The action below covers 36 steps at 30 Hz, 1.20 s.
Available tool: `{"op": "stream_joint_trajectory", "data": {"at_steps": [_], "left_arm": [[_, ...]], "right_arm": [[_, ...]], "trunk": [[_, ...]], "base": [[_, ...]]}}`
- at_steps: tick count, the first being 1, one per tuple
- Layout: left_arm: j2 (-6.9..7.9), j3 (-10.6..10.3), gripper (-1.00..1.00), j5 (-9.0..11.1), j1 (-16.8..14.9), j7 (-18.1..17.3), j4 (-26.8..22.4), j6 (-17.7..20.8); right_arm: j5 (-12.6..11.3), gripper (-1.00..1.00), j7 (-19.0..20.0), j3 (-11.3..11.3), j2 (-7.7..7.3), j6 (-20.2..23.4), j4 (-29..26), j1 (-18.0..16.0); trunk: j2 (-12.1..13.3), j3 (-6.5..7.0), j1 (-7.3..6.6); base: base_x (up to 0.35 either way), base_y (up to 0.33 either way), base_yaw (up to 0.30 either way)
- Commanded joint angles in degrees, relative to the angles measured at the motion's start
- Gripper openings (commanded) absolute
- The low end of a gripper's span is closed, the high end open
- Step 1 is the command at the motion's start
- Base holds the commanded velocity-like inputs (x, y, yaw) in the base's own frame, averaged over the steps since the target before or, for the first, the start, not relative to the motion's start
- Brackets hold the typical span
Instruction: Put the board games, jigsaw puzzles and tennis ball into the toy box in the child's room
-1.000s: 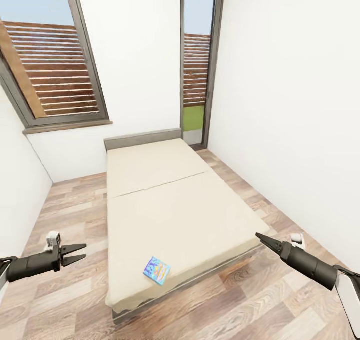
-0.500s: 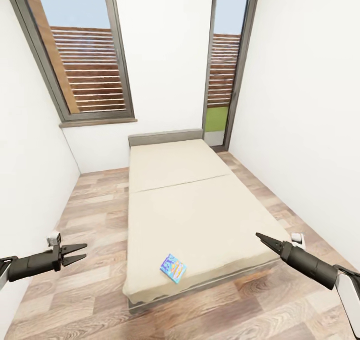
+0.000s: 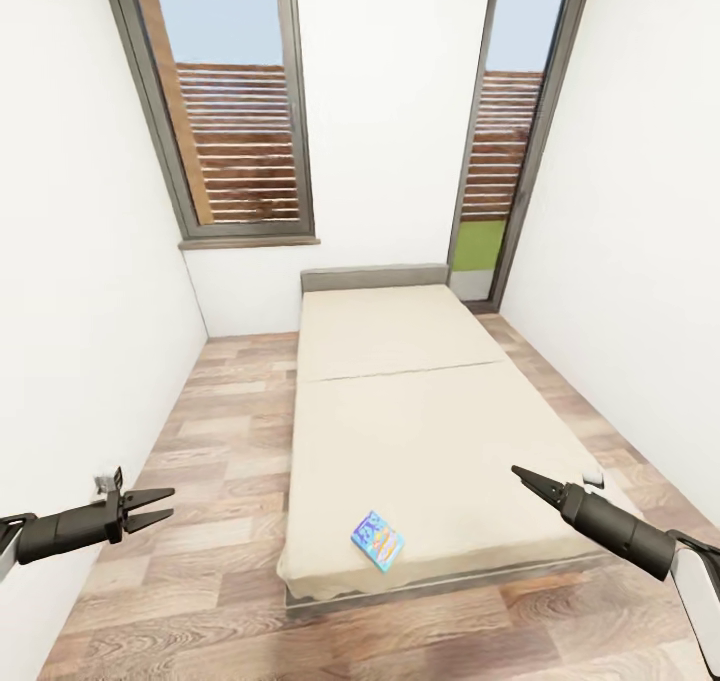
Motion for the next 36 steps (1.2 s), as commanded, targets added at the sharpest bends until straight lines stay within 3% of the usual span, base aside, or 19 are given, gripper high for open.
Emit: {"op": "stream_joint_trajectory", "data": {"at_steps": [1,20,36], "left_arm": [[-0.06,0.04,1.0,-0.13,-0.07,-0.25,0.02,0.61],[-3.41,-0.01,1.0,-0.43,-0.07,-0.25,-0.2,0.72],[-3.94,0.01,1.0,-0.55,-0.07,-0.25,-0.36,0.7]], "right_arm": [[-0.05,1.0,0.13,-0.06,-0.01,0.28,-0.01,-0.03],[-0.05,1.0,0.05,-0.2,-0.1,0.28,0.3,-0.03],[-0.05,1.0,0.05,-0.27,-0.18,0.25,0.63,-0.03]], "trunk": [[-0.12,-0.07,0.03],[-0.12,0.81,0.03],[-0.12,1.48,0.03]], "base": [[0.0,0.0,0.277],[0.0,0.0,0.273],[0.0,-0.094,0.253]]}}
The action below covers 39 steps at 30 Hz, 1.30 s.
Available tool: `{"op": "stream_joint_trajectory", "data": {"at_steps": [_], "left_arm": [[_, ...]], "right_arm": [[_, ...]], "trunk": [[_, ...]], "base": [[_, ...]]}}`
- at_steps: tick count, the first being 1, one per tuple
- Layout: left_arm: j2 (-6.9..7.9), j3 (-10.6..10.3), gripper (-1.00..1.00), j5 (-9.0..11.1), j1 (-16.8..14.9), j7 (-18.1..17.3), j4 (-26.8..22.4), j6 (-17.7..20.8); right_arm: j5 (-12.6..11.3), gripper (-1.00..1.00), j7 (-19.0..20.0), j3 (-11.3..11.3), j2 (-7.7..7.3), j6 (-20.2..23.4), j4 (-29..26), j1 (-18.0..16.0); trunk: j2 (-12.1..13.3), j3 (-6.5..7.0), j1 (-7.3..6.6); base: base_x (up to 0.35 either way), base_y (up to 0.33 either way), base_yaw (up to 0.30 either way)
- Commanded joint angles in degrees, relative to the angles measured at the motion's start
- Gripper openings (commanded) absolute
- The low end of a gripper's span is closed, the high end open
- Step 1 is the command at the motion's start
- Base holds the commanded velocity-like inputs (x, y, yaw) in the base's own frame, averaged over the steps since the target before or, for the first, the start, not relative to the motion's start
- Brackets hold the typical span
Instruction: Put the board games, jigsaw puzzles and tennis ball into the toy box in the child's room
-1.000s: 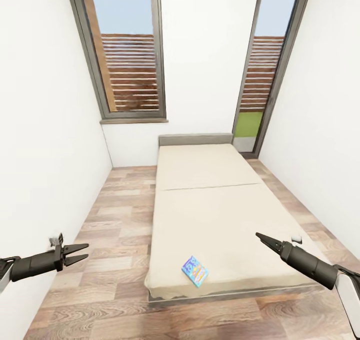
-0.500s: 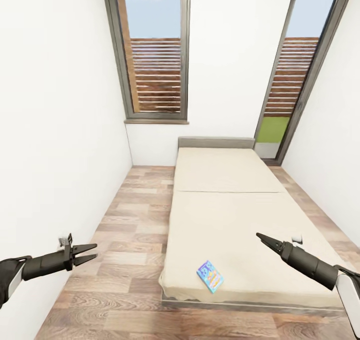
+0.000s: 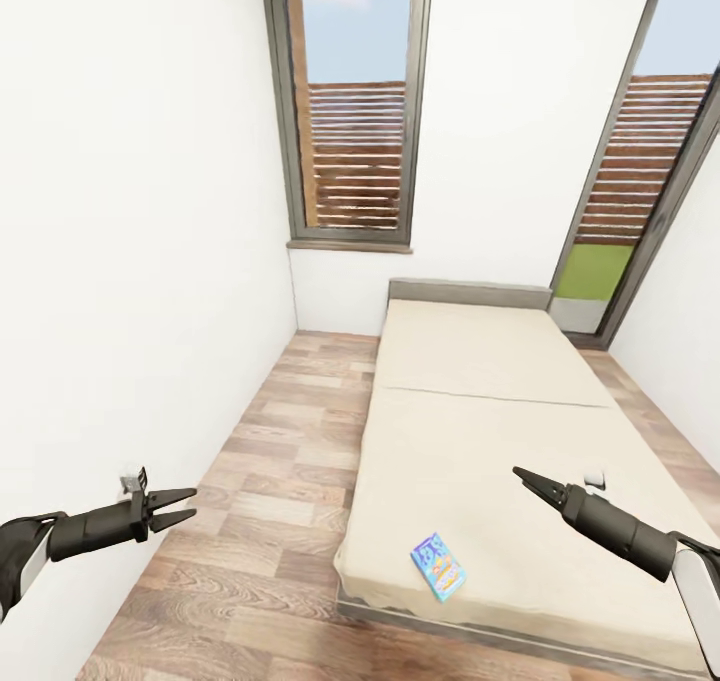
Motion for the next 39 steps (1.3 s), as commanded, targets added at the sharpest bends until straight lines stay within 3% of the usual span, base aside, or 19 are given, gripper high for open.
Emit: {"op": "stream_joint_trajectory", "data": {"at_steps": [1,24,39], "left_arm": [[-0.01,0.07,1.0,-0.15,-0.06,-0.27,0.03,0.59],[-0.01,0.18,1.0,0.29,-0.09,-0.27,-1.29,0.74],[0.0,0.08,1.0,0.35,-0.1,-0.27,-1.6,0.49]], "right_arm": [[-0.05,1.0,0.14,-0.06,-0.01,0.27,0.02,-0.05],[-0.57,1.0,0.25,-0.28,0.04,0.41,0.04,-0.05],[-0.29,1.0,-1.01,0.14,0.59,0.59,1.01,-0.06]], "trunk": [[-0.12,-0.11,0.04],[-0.12,-0.05,0.04],[-0.12,0.24,0.04]], "base": [[0.0,-0.165,0.113],[0.0,-0.025,0.015],[0.0,0.028,-0.123]]}}
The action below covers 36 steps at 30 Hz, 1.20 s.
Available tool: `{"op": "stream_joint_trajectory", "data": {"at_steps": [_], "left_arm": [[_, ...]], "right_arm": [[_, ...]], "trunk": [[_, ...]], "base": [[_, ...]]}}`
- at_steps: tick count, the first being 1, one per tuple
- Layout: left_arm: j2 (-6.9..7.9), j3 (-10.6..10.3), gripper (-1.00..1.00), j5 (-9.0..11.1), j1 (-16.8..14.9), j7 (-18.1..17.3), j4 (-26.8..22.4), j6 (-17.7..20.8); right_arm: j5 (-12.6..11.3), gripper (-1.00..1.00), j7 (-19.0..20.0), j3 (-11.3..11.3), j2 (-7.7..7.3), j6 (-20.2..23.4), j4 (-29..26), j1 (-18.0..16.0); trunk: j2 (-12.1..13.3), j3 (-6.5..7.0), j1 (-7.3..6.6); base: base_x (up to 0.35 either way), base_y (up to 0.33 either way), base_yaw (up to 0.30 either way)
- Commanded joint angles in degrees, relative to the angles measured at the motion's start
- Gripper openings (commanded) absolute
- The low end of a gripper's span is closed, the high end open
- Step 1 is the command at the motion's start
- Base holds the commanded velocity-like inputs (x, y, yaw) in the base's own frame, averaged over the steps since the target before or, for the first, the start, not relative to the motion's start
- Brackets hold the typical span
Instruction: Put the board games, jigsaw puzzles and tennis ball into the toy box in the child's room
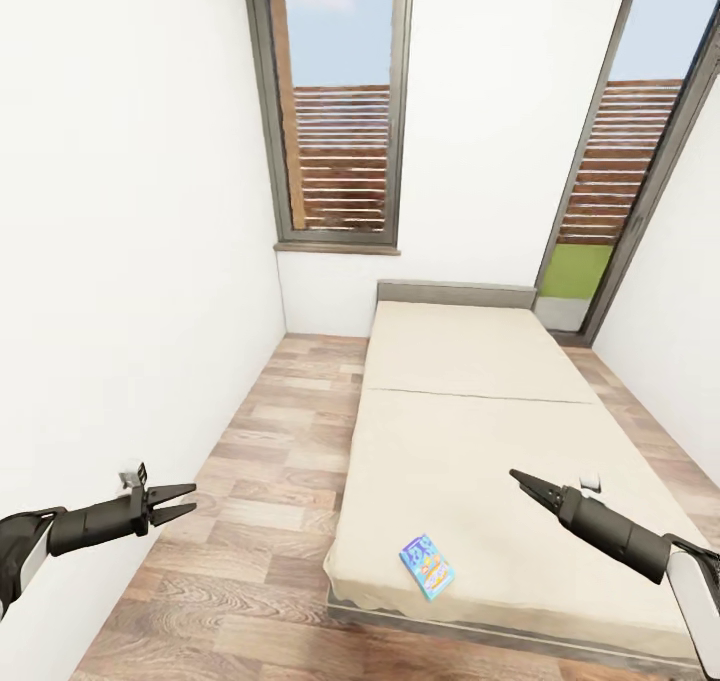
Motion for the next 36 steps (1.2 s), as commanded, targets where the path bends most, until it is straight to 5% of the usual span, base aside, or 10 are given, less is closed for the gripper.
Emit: {"op": "stream_joint_trajectory", "data": {"at_steps": [1,14,25,36], "left_arm": [[0.0,0.04,1.0,-0.08,-0.04,-0.25,-0.01,0.59],[-0.08,0.0,1.0,-0.05,-0.05,-0.25,-0.04,0.55],[-0.98,0.07,1.0,-0.02,-0.02,-0.25,-0.05,0.54],[-1.91,0.09,1.0,-0.04,-0.05,-0.25,-0.07,0.59]], "right_arm": [[-0.06,1.0,-0.26,-0.04,0.04,0.32,0.57,-0.07],[-0.87,1.0,-5.6,-0.02,0.94,1.39,14.31,-1.11],[-0.25,1.0,-11.38,0.51,6.69,1.33,24.25,-5.01],[-0.78,1.0,-17.04,0.66,8.4,-2.68,36.83,-9.09]], "trunk": [[-0.13,-0.12,0.03],[-0.13,-0.1,0.03],[-0.13,-0.1,0.03],[-0.13,-0.1,0.03]], "base": [[0.0,0.006,-0.028],[0.0,0.002,-0.008],[0.0,0.0,0.0],[0.0,0.0,0.0]]}}
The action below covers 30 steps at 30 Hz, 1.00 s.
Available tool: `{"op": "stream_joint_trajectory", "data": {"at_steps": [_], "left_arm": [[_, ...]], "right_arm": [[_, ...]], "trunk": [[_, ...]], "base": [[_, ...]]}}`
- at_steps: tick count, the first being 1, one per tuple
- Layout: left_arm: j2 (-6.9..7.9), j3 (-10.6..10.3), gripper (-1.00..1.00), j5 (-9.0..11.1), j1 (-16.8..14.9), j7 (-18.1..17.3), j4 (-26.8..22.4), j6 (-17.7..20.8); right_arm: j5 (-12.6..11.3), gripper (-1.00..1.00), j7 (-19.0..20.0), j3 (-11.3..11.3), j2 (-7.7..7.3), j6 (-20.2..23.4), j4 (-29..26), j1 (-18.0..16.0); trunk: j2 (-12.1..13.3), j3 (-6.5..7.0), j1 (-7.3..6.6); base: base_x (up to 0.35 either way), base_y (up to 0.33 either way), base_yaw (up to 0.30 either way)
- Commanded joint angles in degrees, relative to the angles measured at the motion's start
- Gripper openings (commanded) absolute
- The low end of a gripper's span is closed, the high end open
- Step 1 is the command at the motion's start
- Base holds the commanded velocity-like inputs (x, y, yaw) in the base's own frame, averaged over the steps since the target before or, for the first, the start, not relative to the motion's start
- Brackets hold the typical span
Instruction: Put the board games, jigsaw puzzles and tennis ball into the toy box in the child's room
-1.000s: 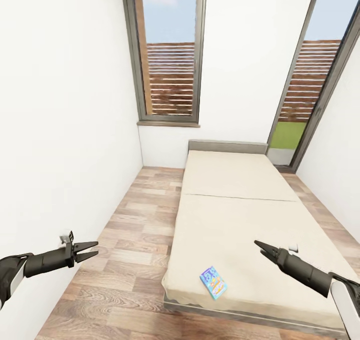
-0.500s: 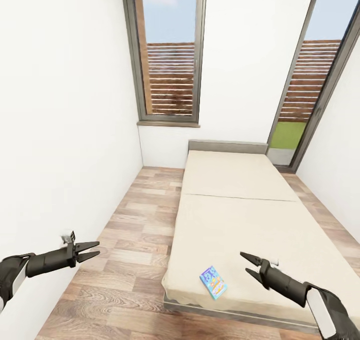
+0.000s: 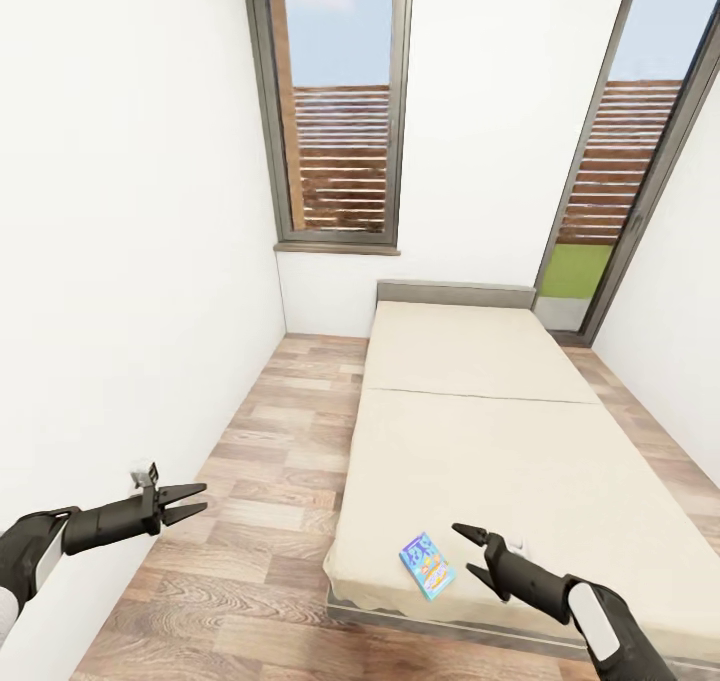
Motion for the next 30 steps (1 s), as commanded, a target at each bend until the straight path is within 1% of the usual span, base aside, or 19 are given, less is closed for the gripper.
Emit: {"op": "stream_joint_trajectory", "data": {"at_steps": [1,11,13,19,25,30], "left_arm": [[-0.09,0.05,1.0,-0.08,-0.03,-0.25,0.01,0.62],[-0.21,0.21,1.0,-0.06,-0.04,-0.25,0.03,0.69],[-0.21,0.22,1.0,-0.08,-0.04,-0.25,0.03,0.71],[-0.21,0.17,1.0,-0.09,-0.04,-0.25,0.01,0.73],[-0.22,0.16,1.0,-0.11,-0.02,-0.25,0.03,0.83],[-0.33,0.15,1.0,-0.08,-0.02,-0.25,0.03,1.08]], "right_arm": [[-0.02,1.0,-0.1,-0.18,0.1,0.11,1.08,-0.39],[-0.42,1.0,-0.59,-0.32,0.16,0.04,2.8,-0.9],[-0.83,1.0,-0.58,-0.49,0.16,0.05,2.89,-0.9],[-4.47,1.0,-0.98,-0.88,0.43,-0.65,3.46,-0.87],[-5.49,1.0,-1.18,-1.02,1.04,-0.56,3.8,-0.87],[-5.81,1.0,-1.2,-1.14,1.17,-0.34,5.78,-0.86]], "trunk": [[-0.12,-0.12,0.03],[-0.12,-0.12,0.03],[-0.93,-0.48,0.47],[-3.33,-1.56,1.79],[-5.74,-2.64,3.11],[-7.74,-3.53,4.21]], "base": [[0.0,0.0,0.0],[0.0,0.0,0.0],[0.0,0.0,0.0],[0.0,0.0,0.0],[0.0,0.0,0.0],[0.0,0.0,0.0]]}}
